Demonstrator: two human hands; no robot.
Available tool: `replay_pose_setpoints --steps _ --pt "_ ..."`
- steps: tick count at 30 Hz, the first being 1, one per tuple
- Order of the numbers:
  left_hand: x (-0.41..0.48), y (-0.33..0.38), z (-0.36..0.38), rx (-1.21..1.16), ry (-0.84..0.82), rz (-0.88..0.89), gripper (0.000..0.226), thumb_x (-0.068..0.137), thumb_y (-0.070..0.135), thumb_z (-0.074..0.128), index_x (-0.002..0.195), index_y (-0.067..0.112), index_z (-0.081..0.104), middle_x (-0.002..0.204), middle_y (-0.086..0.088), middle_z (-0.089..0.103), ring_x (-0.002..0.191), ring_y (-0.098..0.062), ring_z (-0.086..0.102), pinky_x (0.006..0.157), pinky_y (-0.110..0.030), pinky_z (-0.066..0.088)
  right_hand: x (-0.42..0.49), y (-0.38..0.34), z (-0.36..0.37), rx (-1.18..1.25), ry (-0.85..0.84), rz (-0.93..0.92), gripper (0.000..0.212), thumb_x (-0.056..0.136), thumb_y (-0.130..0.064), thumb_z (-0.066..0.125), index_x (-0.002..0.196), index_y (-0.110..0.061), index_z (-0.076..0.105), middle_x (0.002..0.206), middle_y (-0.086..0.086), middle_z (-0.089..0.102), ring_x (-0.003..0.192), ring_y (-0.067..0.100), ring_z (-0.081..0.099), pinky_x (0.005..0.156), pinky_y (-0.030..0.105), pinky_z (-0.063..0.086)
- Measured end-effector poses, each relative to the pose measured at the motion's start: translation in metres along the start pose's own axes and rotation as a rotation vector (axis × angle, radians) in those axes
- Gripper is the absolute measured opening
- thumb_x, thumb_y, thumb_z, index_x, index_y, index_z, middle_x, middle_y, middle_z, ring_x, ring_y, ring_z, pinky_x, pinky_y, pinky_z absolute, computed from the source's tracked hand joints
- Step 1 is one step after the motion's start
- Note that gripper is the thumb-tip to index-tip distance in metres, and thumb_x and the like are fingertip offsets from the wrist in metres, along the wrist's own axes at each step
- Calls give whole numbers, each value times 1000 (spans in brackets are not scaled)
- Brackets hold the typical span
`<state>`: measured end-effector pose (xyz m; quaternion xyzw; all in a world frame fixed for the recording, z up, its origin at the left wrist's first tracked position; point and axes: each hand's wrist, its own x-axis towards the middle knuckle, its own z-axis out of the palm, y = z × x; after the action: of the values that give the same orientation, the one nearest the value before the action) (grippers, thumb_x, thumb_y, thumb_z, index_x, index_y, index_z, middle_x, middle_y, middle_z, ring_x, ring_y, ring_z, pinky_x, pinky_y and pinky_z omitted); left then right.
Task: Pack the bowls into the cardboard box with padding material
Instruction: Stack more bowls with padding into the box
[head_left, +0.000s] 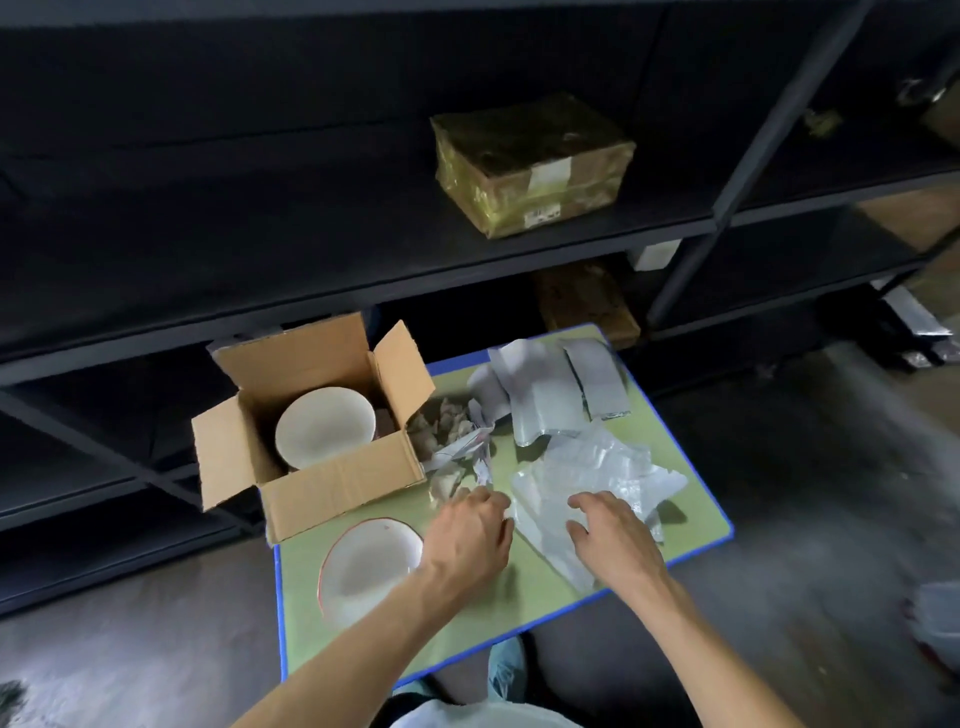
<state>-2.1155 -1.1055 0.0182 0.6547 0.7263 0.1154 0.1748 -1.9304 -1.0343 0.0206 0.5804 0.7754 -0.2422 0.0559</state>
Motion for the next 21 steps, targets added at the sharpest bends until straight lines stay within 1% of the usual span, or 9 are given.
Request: replay_pose_setpoints --steps 4,7,9,12,14,17,19,21 --pt "23 20 24 17 -85 -15 32 100 37 44 122 18 59 114 -4 63 106 -24 58 88 -36 49 7 36 -8 18 0 124 44 99 -27 52 142 -18 48 135 5 52 129 25 47 97 37 45" --pt "38 35 41 -9 -156 -48 41 100 42 47 133 18 50 118 -6 63 107 -25 58 90 -36 49 11 58 -12 33 3 181 36 98 -23 54 132 -11 52 127 9 54 124 29 49 94 37 47" --pt "46 44 49 -19 -193 -88 50 99 46 49 141 20 41 119 -7 62 107 -27 59 89 -37 47 16 68 -14 42 -6 194 34 98 -23 55 129 -9 53 126 11 54 124 30 49 94 36 46" --pt "53 56 56 -39 -199 -144 48 98 41 56 138 21 39 113 -8 64 102 -27 61 83 -37 48 25 76 -14 50 -34 201 31 98 -26 57 124 -10 53 122 11 56 120 30 53 91 36 46" --pt "56 61 58 -64 -185 -198 44 97 34 60 134 20 41 108 -7 66 98 -26 62 80 -36 49 30 77 -14 53 -60 217 38 98 -26 56 131 -9 49 125 12 55 118 31 54 91 35 45" --pt "58 66 58 -118 -165 -274 39 94 22 61 128 20 43 102 -7 69 92 -26 63 76 -36 51 32 77 -16 118 -100 232 55 98 -22 57 147 -11 36 132 15 49 118 31 54 93 32 43" --pt "59 67 58 -153 -151 -311 36 92 14 56 124 19 40 96 -6 70 84 -27 64 74 -40 53 32 77 -18 209 -105 249 62 96 -16 59 151 -16 31 133 14 45 116 29 52 89 31 43" --pt "59 67 58 -194 -140 -340 38 91 10 52 125 18 38 89 -6 70 78 -27 64 71 -42 54 33 76 -20 296 -89 263 67 94 -10 57 152 -20 27 132 12 45 114 28 50 85 31 42"
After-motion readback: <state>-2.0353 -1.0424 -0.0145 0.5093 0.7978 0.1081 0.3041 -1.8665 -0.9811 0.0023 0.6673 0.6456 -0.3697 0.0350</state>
